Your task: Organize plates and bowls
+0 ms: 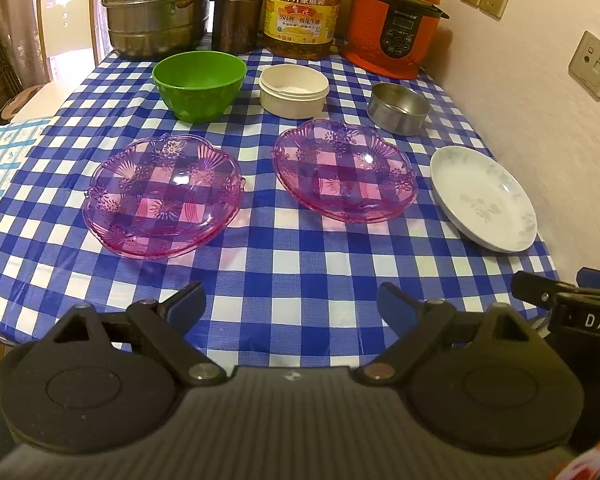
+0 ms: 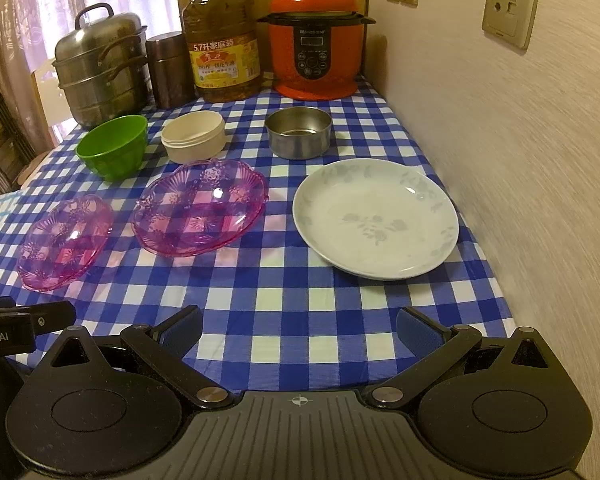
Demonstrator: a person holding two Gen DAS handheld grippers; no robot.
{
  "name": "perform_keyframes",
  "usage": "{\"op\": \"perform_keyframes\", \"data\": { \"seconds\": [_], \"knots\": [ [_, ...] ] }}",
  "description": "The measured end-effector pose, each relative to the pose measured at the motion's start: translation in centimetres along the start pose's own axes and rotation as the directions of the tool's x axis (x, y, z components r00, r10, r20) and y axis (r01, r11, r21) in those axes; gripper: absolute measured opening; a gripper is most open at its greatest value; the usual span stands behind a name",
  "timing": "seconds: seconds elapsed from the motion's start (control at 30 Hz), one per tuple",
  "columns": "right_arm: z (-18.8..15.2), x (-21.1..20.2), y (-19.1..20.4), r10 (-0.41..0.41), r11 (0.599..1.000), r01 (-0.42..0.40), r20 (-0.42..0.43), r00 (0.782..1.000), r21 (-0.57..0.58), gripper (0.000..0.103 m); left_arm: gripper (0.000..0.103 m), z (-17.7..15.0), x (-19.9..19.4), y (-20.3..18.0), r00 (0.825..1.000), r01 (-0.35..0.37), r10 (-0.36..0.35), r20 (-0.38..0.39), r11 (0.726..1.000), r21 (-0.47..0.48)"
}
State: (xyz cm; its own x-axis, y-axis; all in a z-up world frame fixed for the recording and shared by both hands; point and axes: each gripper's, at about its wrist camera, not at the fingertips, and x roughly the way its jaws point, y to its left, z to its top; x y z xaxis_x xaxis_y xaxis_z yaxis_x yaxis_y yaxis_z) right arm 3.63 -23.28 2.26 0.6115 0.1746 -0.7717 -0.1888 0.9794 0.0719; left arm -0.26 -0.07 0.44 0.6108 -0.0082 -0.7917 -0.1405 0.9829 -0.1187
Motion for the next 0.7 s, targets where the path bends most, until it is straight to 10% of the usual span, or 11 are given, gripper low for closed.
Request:
{"op": "perform_keyframes", "data": {
  "seconds": [0.7],
  "knots": [
    [0.03, -0.12, 0.15, 0.0, 1.0, 0.0, 0.001, 1.0, -0.004, 0.103, 0.091, 0.03, -0.34, 0.21, 1.0, 0.004, -0.004, 0.0, 1.0, 0.002]
  ]
}}
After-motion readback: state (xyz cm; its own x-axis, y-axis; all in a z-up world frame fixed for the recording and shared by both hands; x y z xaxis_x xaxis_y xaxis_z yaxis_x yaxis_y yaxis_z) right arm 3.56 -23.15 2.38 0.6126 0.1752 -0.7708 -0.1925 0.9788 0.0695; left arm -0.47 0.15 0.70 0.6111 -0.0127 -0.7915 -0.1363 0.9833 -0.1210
